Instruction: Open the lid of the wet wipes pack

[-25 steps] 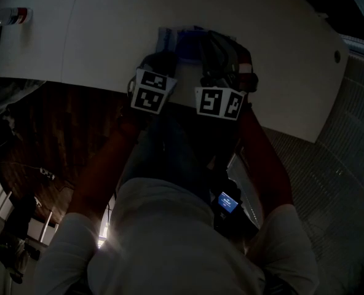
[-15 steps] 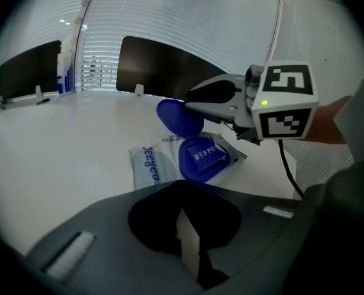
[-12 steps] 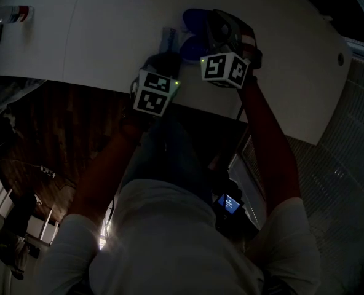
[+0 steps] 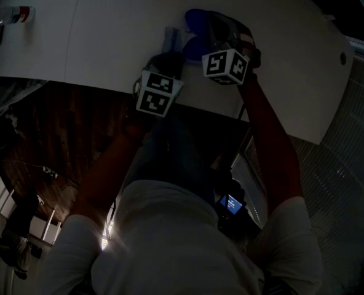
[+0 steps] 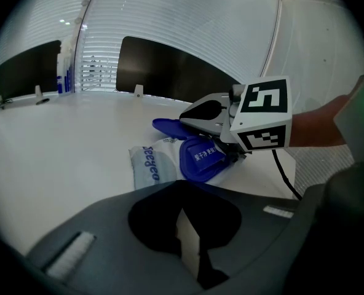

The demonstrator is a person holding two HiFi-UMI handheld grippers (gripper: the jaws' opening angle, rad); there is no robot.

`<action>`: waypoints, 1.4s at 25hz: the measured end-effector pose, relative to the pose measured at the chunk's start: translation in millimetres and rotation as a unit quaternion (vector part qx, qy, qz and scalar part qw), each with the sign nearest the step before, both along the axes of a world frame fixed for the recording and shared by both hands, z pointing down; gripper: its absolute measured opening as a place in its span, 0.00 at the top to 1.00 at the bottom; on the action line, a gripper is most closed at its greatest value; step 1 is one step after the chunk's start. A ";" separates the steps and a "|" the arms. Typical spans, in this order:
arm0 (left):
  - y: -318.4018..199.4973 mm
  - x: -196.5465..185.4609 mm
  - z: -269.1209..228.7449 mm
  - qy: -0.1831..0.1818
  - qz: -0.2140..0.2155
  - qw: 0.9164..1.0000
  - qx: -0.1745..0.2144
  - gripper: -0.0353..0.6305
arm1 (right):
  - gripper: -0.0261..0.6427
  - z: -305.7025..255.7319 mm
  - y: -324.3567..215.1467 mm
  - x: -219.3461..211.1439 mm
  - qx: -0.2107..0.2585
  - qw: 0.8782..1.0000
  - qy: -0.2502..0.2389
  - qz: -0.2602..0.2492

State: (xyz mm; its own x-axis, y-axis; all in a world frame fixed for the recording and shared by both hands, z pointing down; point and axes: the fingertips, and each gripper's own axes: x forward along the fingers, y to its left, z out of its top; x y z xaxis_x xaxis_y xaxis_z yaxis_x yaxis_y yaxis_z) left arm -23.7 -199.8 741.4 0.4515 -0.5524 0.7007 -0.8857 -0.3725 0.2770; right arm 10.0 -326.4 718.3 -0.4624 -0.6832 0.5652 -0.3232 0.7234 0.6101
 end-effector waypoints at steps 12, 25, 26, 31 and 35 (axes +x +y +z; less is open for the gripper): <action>-7.2 -13.4 -66.1 0.017 -0.020 0.998 0.050 0.94 | 0.96 -116.5 14.0 14.3 0.012 0.989 -0.121 0.080; 40.0 -11.2 -301.9 0.068 -0.025 0.979 0.193 0.94 | 0.96 -335.1 151.9 25.6 0.005 0.928 -0.355 0.117; 49.2 -8.4 -315.8 0.070 -0.024 0.978 0.195 0.94 | 0.96 -346.0 164.7 26.9 0.001 0.923 -0.366 0.119; 82.3 1.1 -373.4 0.083 -0.007 0.963 0.257 0.94 | 0.96 -395.3 214.7 32.9 -0.012 0.895 -0.425 0.131; 105.1 9.0 -408.0 0.093 0.006 0.953 0.288 0.94 | 0.96 -427.5 245.2 41.4 -0.018 0.882 -0.452 0.135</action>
State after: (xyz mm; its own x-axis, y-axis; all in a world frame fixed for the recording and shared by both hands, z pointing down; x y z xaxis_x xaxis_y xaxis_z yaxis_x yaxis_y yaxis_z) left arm -14.7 -94.7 333.4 0.5476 -0.8149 0.1898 -0.8356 -0.5208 0.1748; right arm 51.4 -81.3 290.8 -0.5586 -0.8263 0.0726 -0.8287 0.5596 -0.0065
